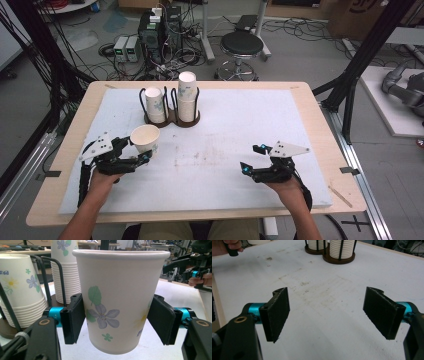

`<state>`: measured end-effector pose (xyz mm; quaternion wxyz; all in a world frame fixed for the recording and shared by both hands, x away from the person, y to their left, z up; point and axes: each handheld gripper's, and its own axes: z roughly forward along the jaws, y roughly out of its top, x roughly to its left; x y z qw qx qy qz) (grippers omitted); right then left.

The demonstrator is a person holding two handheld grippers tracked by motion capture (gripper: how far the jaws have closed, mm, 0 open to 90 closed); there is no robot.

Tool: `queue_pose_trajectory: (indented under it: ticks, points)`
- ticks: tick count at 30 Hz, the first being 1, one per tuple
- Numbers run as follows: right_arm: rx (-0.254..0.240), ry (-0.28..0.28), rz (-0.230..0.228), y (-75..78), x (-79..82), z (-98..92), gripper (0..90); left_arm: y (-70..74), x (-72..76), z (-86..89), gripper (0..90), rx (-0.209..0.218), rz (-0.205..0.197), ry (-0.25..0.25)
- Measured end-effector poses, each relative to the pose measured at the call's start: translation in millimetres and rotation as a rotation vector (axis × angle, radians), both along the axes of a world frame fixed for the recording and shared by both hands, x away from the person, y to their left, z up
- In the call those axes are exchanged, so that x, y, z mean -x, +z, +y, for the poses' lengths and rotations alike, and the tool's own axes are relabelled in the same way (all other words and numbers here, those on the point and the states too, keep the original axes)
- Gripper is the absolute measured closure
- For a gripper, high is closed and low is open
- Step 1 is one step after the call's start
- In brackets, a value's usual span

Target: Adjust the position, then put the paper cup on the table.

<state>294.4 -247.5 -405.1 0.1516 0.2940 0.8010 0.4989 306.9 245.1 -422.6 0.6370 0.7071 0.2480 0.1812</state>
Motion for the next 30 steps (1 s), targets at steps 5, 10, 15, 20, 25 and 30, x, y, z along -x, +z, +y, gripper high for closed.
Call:
queue_pose_trajectory:
  ticks: [5,10,15,20,25,30]
  points:
    - [-0.007,-0.005,-0.010,2.0,1.0,-0.7,22.1,-2.8,-3.3,0.7,32.4,0.000,0.004,0.012]
    - [-0.008,-0.005,-0.011,1.6,2.1,-0.2,22.1,-6.0,-8.5,-0.5,32.2,0.029,-0.006,0.000]
    - [-0.014,-0.009,-0.011,2.1,2.6,0.4,22.1,-6.7,-17.3,-7.2,32.2,0.025,0.002,-0.001]
    - [-0.013,-0.009,-0.017,3.4,3.9,-0.6,22.1,-6.9,-25.6,-15.4,31.8,0.019,0.011,0.004]
    - [-0.022,-0.010,-0.020,4.5,5.8,-3.2,22.1,-14.4,-33.1,-25.9,31.5,0.003,0.068,0.023]
    - [-0.022,-0.009,-0.031,5.8,6.7,-5.1,22.1,-24.2,-38.6,-38.9,31.6,-0.114,0.112,0.034]
